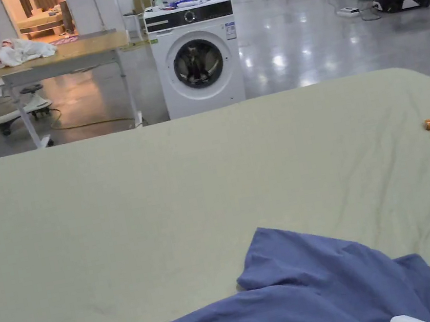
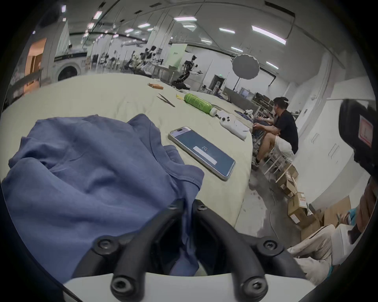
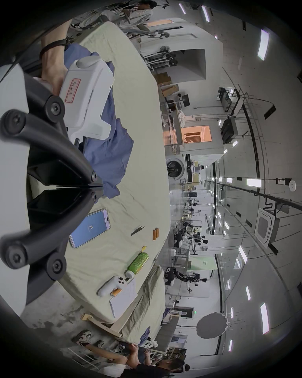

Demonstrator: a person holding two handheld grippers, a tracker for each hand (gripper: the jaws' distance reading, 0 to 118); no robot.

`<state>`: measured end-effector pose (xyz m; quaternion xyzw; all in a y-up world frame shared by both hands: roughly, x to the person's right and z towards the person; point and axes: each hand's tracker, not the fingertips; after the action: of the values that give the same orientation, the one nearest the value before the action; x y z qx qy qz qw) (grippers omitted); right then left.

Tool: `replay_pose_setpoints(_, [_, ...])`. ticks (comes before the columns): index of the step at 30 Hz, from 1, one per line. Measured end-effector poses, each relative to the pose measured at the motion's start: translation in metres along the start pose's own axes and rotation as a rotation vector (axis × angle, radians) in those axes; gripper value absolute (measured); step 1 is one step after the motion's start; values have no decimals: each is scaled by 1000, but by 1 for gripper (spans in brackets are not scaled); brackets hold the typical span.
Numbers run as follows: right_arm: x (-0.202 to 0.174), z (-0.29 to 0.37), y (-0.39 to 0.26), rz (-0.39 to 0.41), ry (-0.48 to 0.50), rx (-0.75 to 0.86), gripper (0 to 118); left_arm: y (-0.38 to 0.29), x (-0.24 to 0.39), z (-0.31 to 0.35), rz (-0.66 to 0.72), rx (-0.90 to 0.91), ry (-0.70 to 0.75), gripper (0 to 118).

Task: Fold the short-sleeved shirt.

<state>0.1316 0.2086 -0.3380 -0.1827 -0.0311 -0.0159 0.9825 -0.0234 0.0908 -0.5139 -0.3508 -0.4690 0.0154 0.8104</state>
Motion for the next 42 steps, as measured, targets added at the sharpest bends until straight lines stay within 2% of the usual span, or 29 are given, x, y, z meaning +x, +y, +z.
replay_pose_setpoints(2, [-4,-3,2,3,21,4,0,8,-14,29,38,60,-20,52])
replay_pose_setpoints(3, [-9,-6,4,4,37,11,0,13,-18,49,36,100,-4,59])
replay_pose_setpoints(6, [-20,-15,14,2,99,45,0,36,-29,132,-109,228,150,59])
replay_pose_setpoints(9, [-33,-24,31,-12,167,101,0,46,-25,221,-172,382,367,59])
replay_pose_setpoints(12, [-46,-29,46,-4,213,150,0,36,-13,297,-159,524,549,53])
replay_pose_setpoints(14, [-54,-32,53,-8,238,169,0,13,3,332,-167,645,717,49])
replay_pose_setpoints(16, [-60,-32,55,-9,254,185,0,-7,13,356,-143,680,847,45])
replay_pose_setpoints(19, [-65,-28,56,-27,287,197,0,-36,26,386,-73,730,941,8])
replay_pose_setpoints(20, [-65,-26,55,-30,296,195,0,-43,29,394,-61,732,987,2])
replay_pose_setpoints(24, [-64,-18,52,-2,296,203,0,-66,35,419,-22,676,1098,0])
replay_pose_setpoints(29, [-67,-21,52,24,270,204,0,-78,34,429,25,671,1122,0])
replay_pose_setpoints(42, [-72,-27,48,19,279,171,0,-73,20,426,61,660,1033,0])
